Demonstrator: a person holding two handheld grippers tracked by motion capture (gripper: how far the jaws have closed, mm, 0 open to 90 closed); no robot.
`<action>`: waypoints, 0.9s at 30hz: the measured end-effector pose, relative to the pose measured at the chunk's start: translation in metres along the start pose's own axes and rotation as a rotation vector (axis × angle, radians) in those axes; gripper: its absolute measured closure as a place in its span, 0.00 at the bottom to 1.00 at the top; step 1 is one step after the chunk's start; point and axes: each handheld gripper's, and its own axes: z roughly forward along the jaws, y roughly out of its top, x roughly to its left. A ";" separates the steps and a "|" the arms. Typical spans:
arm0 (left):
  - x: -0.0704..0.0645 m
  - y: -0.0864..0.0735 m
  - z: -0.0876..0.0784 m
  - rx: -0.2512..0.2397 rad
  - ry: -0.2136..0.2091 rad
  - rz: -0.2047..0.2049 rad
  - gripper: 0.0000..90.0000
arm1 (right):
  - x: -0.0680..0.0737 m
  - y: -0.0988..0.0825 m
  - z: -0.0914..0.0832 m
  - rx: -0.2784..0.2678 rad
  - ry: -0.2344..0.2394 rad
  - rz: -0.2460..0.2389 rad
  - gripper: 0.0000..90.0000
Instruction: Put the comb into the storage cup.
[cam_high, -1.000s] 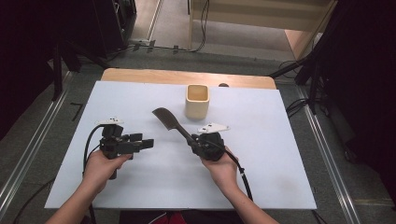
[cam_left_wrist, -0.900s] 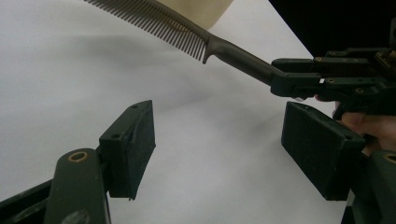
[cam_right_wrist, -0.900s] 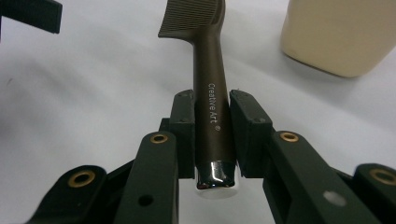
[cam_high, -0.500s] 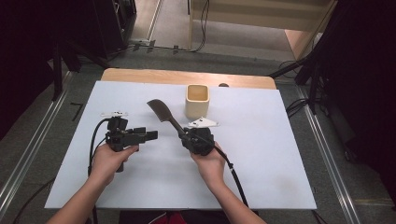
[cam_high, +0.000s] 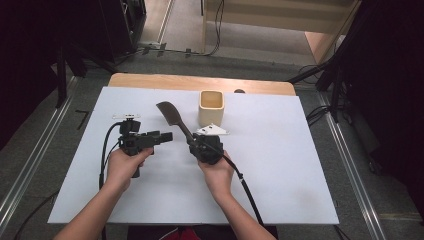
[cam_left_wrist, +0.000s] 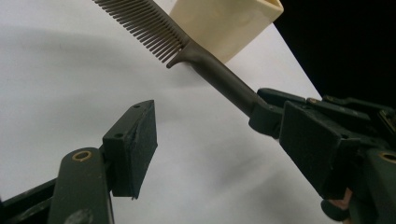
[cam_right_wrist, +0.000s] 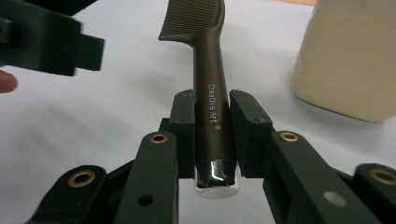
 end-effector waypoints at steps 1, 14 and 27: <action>0.000 0.001 0.001 -0.003 0.000 -0.009 0.32 | 0.001 0.000 0.001 -0.005 0.002 0.003 0.78; -0.002 0.007 0.017 -0.053 0.017 -0.071 0.33 | 0.009 -0.001 0.001 -0.054 0.018 0.031 0.78; -0.007 0.011 0.027 -0.067 0.008 -0.077 0.33 | 0.018 -0.002 -0.003 -0.116 0.032 0.038 0.78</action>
